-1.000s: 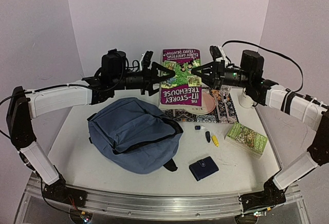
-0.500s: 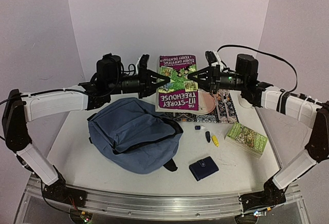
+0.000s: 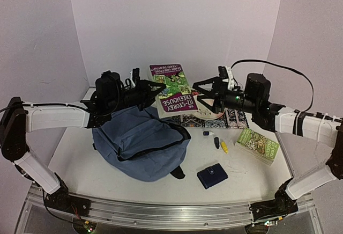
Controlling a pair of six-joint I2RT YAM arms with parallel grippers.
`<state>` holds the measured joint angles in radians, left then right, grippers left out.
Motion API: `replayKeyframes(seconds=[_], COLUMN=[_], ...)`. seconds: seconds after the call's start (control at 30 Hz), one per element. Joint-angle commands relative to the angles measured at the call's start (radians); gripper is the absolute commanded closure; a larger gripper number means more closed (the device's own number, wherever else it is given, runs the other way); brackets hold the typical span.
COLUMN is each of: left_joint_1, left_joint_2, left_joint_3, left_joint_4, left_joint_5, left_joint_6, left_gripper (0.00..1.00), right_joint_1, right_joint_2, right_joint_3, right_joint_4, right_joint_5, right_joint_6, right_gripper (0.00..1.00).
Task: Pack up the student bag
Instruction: Pass from the right arm to the left, then pass from the left arm to the right
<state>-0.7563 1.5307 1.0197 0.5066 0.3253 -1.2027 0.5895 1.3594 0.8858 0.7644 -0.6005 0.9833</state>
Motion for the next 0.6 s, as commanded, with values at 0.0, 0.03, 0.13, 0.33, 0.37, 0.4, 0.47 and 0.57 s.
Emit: replayKeyframes(seconds=[0.0,0.03,0.13,0.33,0.37,0.4,0.47,0.57], left_joint_1=[-0.020,-0.029,-0.052,-0.098,-0.102,-0.105,-0.107,-0.112], left_joint_2=[-0.066,-0.068,-0.084,-0.104,-0.106,-0.109,-0.118,-0.133], left_joint_3=[0.011,0.009,-0.016,-0.044,-0.048,-0.054,-0.068,-0.086], left_joint_4=[0.272,0.282,0.323,0.371,0.374,0.377,0.382,0.386], left_joint_5=[-0.130,-0.154,-0.230,-0.315,-0.337,-0.356,-0.377,-0.400], left_joint_6=[-0.051,-0.048,-0.045,-0.020,-0.022,-0.022,-0.026,-0.020], left_gripper=[1.00,1.00,1.00,1.00,1.00,1.00,1.00,1.00], right_joint_1=[0.079,0.102,0.149,0.217,0.224,0.231,0.238,0.248], right_joint_2=[-0.009,-0.002,0.020,0.042,0.039,0.035,0.026,0.010], right_joint_3=[-0.058,-0.071,-0.113,-0.144,-0.152,-0.162,-0.180,-0.200], right_joint_4=[0.204,0.245,0.349,0.397,0.396,0.393,0.386,0.355], right_joint_5=[0.159,0.185,0.263,0.401,0.424,0.451,0.496,0.563], right_joint_6=[0.109,0.133,0.200,0.255,0.262,0.272,0.289,0.319], right_gripper=[0.02,0.02,0.02,0.02,0.02,0.02,0.02,0.02])
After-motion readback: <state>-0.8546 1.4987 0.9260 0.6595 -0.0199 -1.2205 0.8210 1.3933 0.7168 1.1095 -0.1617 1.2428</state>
